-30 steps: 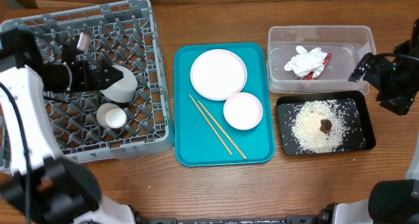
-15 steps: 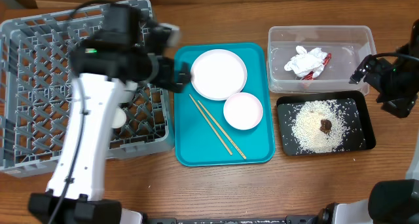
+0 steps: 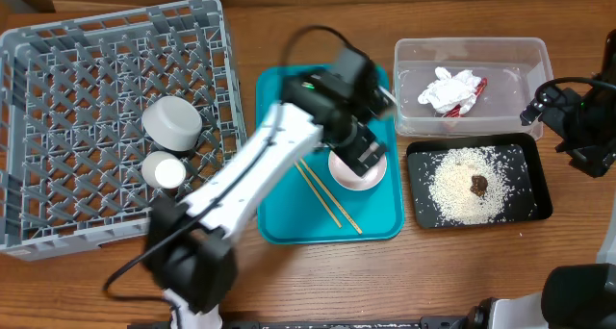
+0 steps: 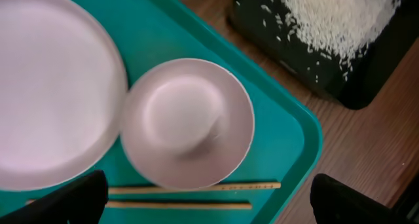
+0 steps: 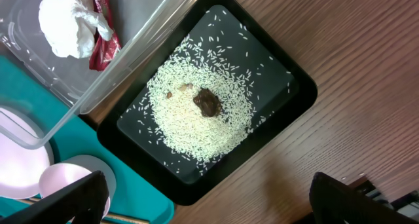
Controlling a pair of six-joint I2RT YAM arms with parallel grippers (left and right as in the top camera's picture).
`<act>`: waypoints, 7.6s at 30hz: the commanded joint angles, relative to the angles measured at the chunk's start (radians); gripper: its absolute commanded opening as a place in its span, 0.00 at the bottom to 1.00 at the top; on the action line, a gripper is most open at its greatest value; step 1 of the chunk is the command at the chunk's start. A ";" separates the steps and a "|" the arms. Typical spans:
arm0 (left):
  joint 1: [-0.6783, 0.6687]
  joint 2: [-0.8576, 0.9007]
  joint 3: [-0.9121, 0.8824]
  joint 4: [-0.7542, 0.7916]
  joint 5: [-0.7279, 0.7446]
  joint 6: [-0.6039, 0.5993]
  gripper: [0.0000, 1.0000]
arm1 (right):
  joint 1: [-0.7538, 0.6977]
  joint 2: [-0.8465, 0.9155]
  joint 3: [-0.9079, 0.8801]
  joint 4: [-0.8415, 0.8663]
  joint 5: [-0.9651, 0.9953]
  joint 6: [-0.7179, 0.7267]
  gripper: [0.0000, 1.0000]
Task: Sort waste into correct bins and load items into the dishwasher
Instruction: 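Move the left gripper to the pink bowl on the tray, then grasp the pink bowl rim with the left gripper and lift, then lower the pink bowl upside down into the rack and release, then move the left gripper over the wooden chopsticks on the tray, then close the left gripper on one chopstick and lift it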
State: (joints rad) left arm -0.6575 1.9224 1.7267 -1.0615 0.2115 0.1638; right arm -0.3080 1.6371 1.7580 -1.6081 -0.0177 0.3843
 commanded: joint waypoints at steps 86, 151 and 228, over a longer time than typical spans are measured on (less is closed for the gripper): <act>1.052 0.489 0.532 -0.221 1.032 0.069 0.04 | -0.002 -0.014 0.027 -0.018 0.017 0.006 1.00; 0.469 -0.780 -0.427 -0.032 -0.080 -0.369 1.00 | -0.002 -0.014 0.027 -0.024 0.016 0.006 1.00; -0.027 -0.233 -0.501 0.153 -0.330 -1.023 1.00 | -0.002 -0.014 0.027 -0.021 0.017 0.002 1.00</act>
State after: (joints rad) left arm -0.6750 1.6566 1.2068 -0.9112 -0.0479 -0.8173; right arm -0.3077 1.6371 1.7634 -1.6341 -0.0105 0.3882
